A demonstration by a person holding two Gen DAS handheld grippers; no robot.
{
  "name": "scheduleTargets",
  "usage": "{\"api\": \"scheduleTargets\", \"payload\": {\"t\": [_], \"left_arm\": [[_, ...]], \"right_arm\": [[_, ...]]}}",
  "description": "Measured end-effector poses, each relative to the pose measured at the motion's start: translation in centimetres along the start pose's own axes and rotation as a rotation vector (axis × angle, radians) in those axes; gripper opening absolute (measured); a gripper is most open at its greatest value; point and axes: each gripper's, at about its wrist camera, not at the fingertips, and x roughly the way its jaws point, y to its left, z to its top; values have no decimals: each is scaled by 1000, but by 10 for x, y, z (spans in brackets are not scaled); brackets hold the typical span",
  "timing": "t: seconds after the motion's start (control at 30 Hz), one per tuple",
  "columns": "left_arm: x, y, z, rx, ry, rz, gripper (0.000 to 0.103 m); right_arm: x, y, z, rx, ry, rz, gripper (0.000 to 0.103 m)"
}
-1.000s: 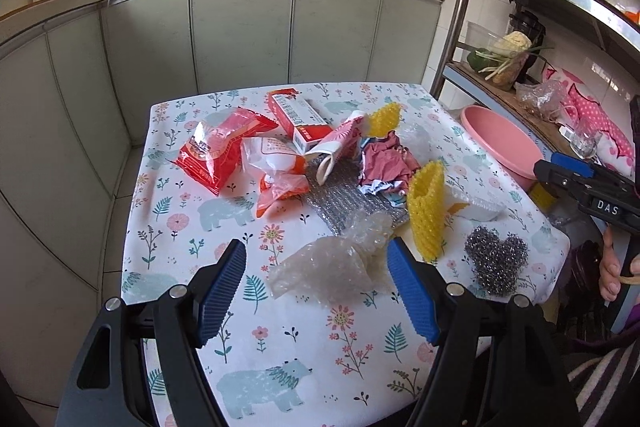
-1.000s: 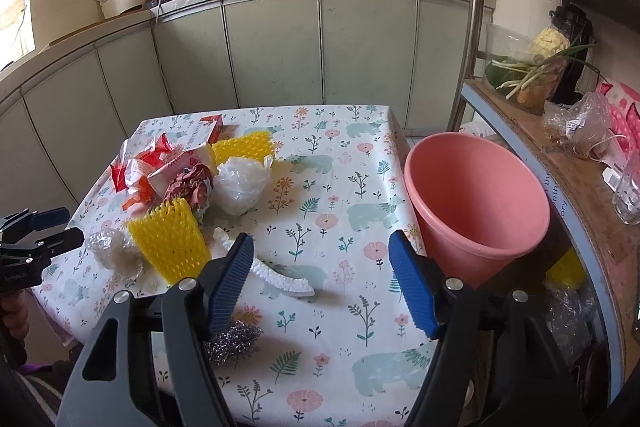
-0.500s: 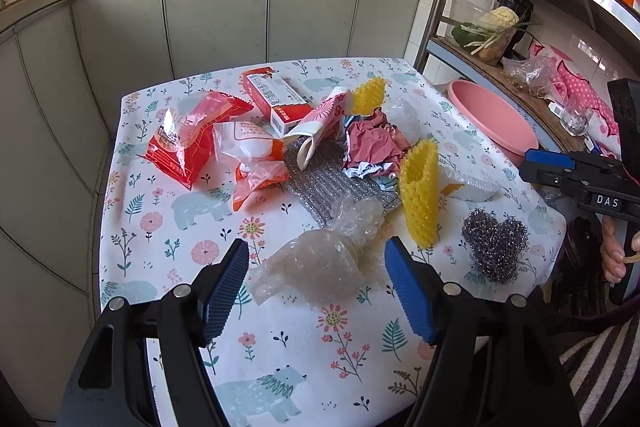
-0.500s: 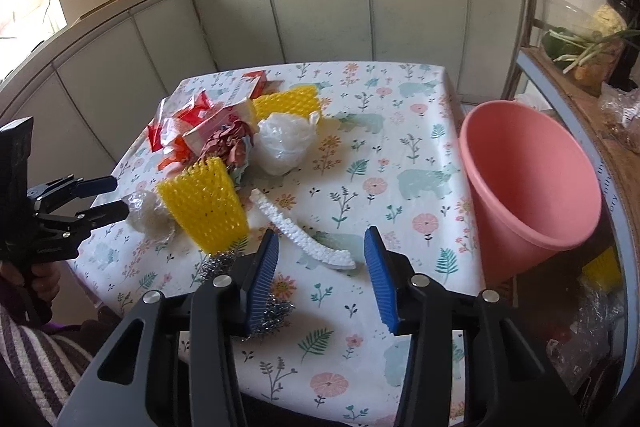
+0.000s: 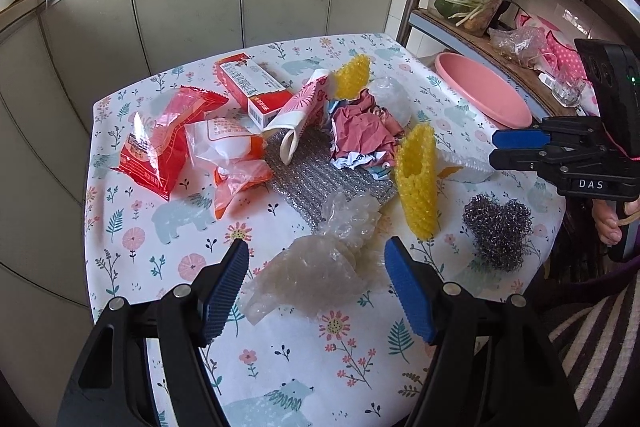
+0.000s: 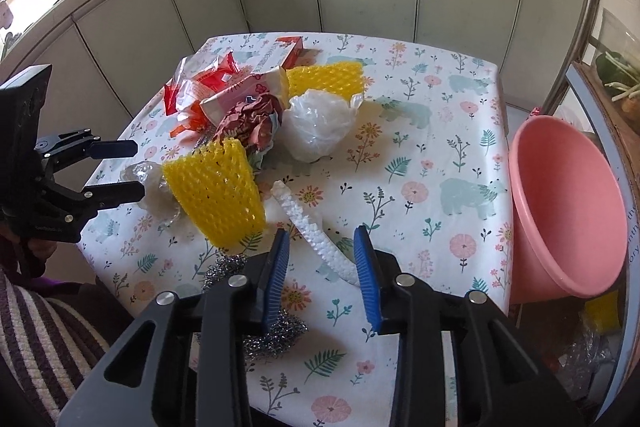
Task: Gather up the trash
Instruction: 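Close the right gripper on the white foam strip while the left gripper grasps clear plastic wrap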
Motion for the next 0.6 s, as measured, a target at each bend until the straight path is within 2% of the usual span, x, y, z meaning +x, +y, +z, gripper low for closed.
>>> {"api": "scheduleTargets", "payload": {"t": [0.37, 0.6], "left_arm": [[12, -3, 0, 27, 57, -11, 63], [15, -3, -2, 32, 76, -9, 63]], "right_arm": [[3, -6, 1, 13, 31, 90, 35], [16, -4, 4, -17, 69, 59, 35]]}}
